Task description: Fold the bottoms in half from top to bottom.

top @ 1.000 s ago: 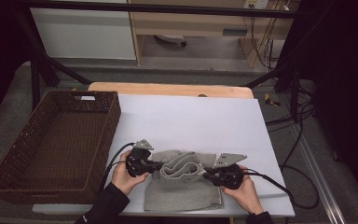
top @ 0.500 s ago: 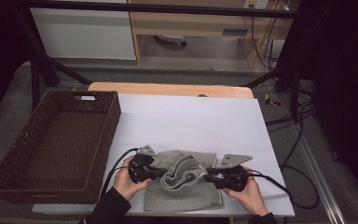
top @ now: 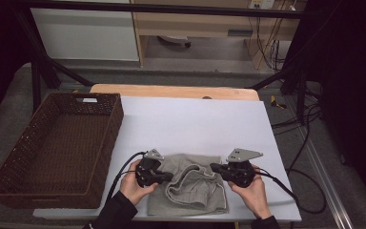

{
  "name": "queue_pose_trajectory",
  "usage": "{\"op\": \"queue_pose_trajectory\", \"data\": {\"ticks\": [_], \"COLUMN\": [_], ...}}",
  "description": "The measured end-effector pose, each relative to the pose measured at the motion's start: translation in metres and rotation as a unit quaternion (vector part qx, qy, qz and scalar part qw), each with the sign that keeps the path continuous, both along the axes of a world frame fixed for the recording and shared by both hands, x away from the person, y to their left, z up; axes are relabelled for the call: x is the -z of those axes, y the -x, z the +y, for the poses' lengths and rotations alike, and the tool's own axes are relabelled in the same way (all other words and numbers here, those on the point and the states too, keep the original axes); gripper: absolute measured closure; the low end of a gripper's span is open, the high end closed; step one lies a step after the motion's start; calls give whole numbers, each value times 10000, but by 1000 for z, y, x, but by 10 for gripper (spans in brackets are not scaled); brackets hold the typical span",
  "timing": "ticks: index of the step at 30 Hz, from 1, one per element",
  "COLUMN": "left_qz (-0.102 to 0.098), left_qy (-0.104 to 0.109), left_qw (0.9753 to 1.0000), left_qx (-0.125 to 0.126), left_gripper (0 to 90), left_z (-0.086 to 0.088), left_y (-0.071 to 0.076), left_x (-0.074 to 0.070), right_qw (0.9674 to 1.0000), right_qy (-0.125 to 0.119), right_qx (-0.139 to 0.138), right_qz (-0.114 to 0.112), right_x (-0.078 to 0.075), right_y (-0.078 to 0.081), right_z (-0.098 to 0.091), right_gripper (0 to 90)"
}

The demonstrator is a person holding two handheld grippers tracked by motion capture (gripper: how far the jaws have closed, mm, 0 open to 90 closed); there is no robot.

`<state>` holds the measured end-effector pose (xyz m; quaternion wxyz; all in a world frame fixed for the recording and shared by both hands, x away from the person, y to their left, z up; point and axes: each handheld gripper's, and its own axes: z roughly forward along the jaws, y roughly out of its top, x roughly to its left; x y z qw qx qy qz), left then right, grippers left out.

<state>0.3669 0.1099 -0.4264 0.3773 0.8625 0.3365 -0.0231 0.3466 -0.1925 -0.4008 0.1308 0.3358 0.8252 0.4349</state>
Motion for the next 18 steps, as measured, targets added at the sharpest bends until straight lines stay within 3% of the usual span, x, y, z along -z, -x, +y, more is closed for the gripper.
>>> {"op": "queue_pose_trajectory", "data": {"ticks": [5,9,14,18], "left_qz": [-1,30,-97,-65], "left_qy": [-110,-173,-257,-272], "left_qw": [9998,9992,9989,9990], "left_qx": [194,373,390,355], "left_gripper": [900,900,900,900], "left_z": [-7,-9,-11,-12], "left_y": [8,19,28,30], "left_x": [0,-1,-2,-1], "right_qw": [9999,9997,9987,9983], "right_qy": [-51,-19,63,111], "right_qx": [86,1,-257,-358], "right_qz": [137,254,427,442], "right_x": [4,8,14,18], "right_y": [-12,-15,-4,8], "right_z": [11,19,30,32], "right_gripper": [900,900,900,900]}}
